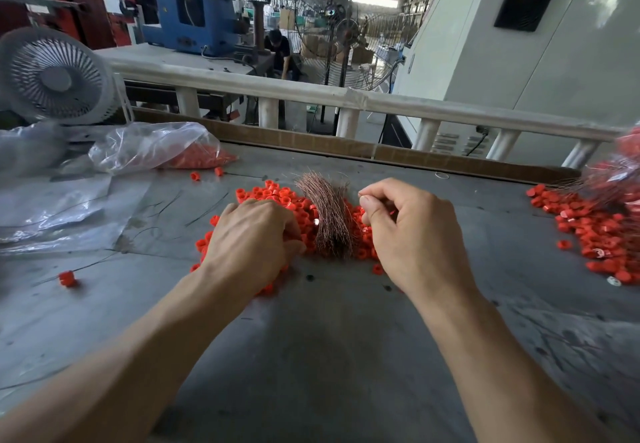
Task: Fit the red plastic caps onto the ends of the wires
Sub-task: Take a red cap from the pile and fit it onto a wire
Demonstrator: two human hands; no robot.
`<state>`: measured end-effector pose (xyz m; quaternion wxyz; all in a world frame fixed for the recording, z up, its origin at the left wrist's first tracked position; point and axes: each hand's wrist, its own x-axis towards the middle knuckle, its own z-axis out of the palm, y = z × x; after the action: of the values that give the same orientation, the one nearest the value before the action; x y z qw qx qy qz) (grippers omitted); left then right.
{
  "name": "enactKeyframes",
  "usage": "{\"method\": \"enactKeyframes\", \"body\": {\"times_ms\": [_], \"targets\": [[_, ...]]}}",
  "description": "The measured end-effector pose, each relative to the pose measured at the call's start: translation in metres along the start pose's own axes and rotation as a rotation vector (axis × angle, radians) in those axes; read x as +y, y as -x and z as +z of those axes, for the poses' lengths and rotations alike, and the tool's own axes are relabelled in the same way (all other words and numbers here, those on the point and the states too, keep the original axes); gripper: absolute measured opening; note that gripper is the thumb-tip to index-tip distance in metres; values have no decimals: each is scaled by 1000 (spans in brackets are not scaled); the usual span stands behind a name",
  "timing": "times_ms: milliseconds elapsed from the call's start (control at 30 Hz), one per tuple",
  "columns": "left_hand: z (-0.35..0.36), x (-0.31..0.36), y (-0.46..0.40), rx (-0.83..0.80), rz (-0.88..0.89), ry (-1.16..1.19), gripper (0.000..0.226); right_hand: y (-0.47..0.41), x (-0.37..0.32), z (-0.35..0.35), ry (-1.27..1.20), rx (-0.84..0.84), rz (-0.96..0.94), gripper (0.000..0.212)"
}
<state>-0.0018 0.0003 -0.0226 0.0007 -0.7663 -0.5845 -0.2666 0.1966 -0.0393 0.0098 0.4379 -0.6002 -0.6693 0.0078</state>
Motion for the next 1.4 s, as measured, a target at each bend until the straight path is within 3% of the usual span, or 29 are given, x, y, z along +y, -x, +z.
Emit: {"method": "enactKeyframes", "body": {"times_ms": [233, 367, 533, 667, 767, 833, 1133, 1400], "targets": [[-1, 2, 2, 78, -61, 160, 11, 1, 3, 4, -49, 14, 31, 10], [-7, 7, 0, 89, -195, 539, 13, 2, 2, 7, -119, -4, 49, 13], [-15, 16, 1, -59, -318, 1195, 11, 3, -2, 8, -80, 49, 5, 11], [-14, 22, 2, -121, -438, 1450, 14, 5, -4, 9, -124, -18, 0, 12], [-15, 24, 3, -180, -495, 1615, 32, 6, -6, 8, -128, -29, -14, 11], [-15, 25, 4, -191, -493, 1631, 38, 6, -6, 8, -127, -28, -15, 10], [-12, 26, 6, -161, -395, 1533, 22, 4, -7, 4, -76, -11, -26, 9], [-10, 27, 7, -183, -347, 1532, 25, 3, -7, 3, -98, 28, -67, 10]]}}
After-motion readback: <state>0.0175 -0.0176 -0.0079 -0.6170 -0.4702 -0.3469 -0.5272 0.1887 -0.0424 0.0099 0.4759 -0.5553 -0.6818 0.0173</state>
